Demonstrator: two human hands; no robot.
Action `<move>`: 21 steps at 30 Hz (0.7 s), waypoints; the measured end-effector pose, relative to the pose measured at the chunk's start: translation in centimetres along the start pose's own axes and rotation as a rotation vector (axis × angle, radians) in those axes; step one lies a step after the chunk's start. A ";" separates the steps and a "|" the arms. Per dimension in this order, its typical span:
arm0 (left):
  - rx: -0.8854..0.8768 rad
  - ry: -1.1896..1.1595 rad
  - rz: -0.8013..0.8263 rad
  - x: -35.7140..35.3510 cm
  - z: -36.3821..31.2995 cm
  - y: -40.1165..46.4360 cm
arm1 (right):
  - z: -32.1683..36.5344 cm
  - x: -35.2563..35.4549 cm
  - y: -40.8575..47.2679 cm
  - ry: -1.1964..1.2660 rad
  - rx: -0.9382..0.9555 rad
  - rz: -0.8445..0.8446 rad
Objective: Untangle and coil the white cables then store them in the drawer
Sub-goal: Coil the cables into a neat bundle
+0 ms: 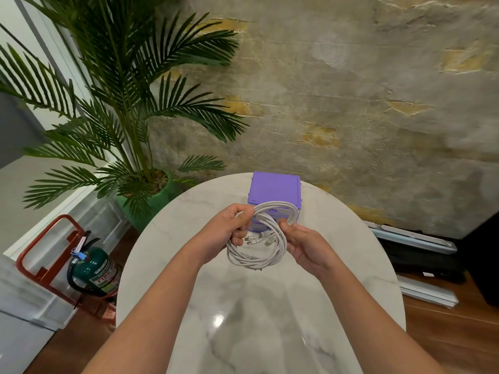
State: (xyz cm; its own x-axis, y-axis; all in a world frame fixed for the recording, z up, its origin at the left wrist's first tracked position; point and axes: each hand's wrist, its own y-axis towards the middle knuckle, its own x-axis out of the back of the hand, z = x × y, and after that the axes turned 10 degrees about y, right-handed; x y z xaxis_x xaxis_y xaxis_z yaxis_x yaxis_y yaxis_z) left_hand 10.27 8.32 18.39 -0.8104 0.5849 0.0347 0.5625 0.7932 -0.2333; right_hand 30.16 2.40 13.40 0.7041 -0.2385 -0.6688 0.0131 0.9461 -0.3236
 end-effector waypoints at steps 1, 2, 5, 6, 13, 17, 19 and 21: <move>0.002 0.000 0.002 0.0 0.0 0.0 | 0.0 0.0 0.0 0.016 -0.012 0.004; 0.002 -0.004 0.004 0.0 0.0 0.1 | -0.1 -0.1 0.0 0.040 -0.027 0.012; -0.002 -0.036 -0.005 -0.1 -0.1 0.2 | -0.2 -0.5 -0.3 0.064 -0.076 0.026; -0.007 -0.047 -0.017 -0.2 -0.1 0.2 | -0.3 -0.8 -0.4 0.023 -0.096 0.028; -0.039 0.157 -0.156 -0.4 0.2 0.6 | -0.9 -1.1 -1.2 -0.068 -0.166 0.051; -0.042 0.195 -0.189 -0.4 0.6 0.8 | -0.7 -0.6 -1.4 -0.159 -0.206 0.105; -0.036 0.204 -0.202 -0.4 0.8 0.9 | -0.4 -0.5 -1.6 -0.273 -0.243 0.148; -0.025 0.212 -0.224 -0.5 0.8 0.9 | -0.2 -0.6 -1.7 -0.301 -0.270 0.167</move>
State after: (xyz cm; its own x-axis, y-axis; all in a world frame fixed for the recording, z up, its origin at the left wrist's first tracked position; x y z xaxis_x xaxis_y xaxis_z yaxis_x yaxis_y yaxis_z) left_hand 11.07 8.58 17.34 -0.8640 0.4149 0.2854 0.3794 0.9090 -0.1727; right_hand 29.59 0.92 14.21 0.8568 0.0247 -0.5150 -0.2761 0.8656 -0.4178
